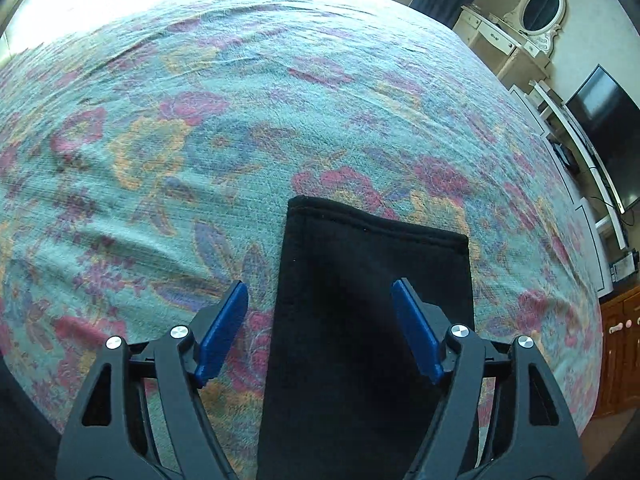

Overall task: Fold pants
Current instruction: 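Open both tools to release the folded trousers onto the bed, then grasp the trouser leg cuffs with the right tool and lift them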

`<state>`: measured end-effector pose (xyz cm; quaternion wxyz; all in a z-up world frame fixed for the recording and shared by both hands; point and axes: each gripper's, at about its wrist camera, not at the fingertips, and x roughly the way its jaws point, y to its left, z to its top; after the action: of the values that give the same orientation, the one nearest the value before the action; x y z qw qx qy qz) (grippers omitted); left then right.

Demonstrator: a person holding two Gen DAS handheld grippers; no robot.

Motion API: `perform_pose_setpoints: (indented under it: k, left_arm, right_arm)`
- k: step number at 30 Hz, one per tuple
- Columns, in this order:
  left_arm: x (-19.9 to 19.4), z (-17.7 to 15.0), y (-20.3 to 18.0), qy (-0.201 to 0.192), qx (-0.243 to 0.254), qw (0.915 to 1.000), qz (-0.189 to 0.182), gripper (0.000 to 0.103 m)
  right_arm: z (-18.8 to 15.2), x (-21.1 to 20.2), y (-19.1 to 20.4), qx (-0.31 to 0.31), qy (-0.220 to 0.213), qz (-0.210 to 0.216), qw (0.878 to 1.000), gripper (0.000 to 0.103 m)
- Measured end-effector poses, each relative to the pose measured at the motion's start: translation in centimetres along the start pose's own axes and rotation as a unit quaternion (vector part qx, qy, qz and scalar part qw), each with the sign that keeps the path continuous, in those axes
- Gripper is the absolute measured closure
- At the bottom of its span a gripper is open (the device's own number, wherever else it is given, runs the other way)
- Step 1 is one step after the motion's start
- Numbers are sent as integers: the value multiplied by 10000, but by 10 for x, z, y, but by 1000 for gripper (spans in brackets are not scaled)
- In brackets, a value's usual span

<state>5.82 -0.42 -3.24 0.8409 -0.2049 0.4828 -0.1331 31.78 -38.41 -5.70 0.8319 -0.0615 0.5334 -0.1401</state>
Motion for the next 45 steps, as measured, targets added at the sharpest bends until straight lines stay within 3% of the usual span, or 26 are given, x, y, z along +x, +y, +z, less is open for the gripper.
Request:
perform_pose_setpoints:
  k: [2,3,4,5,9,14,18,22,26,32,37,40,42,45]
  left_arm:
    - [1,1,-5,19,115,9999,30,18]
    - [1,1,-5,28,101,9999,15,18]
    - [2,1,-4,52,57,10000,-24,18]
    - [3,1,-4,78,22,9999,-70,18]
    - [6,-3,-20,198,180,9993,-248,18]
    - [13,-16,-60,364,632,9955,-606,18]
    - [24,-27,-98,476,1036,9891,-927,18]
    - [40,-40,-130,665,1282,9826,-1170,18]
    - [56,-55,-154,886,1397,9773,-1322,18]
    - [79,-71,-176,1144,1461,9745,-1259,18]
    - [79,-73,-187,1158,1247,9743,-1478,18]
    - [77,-75,-194,1161,1179,9701,-1778,18]
    - [80,-78,-200,1183,1271,9691,-1753,18]
    - [88,-79,-202,1205,1222,9697,-1738,18]
  right_arm:
    - [-3,4,-15,202,31,258,9995,62]
    - [-6,2,-22,322,-10,396,9987,70]
    - [-9,-4,-30,387,-95,444,9982,90]
    - [-13,-14,-38,461,-256,511,9973,92]
    - [-41,-67,-89,986,-968,982,9855,92]
    - [-106,-138,-173,1750,-1704,1416,9593,93]
    - [-169,-167,-239,2445,-1912,1559,9377,93]
    - [-233,-168,-281,2979,-1809,1740,9210,93]
    - [-291,-140,-295,3401,-1399,1914,9100,93]
    - [-356,-99,-301,4263,-1038,2353,8673,94]
    - [-370,-96,-309,4670,-1138,2709,8340,96]
    - [-377,-80,-306,4742,-892,2845,8284,96]
    - [-379,-77,-303,4784,-873,2814,8272,93]
    - [-382,-76,-304,4963,-1011,2807,8153,76]
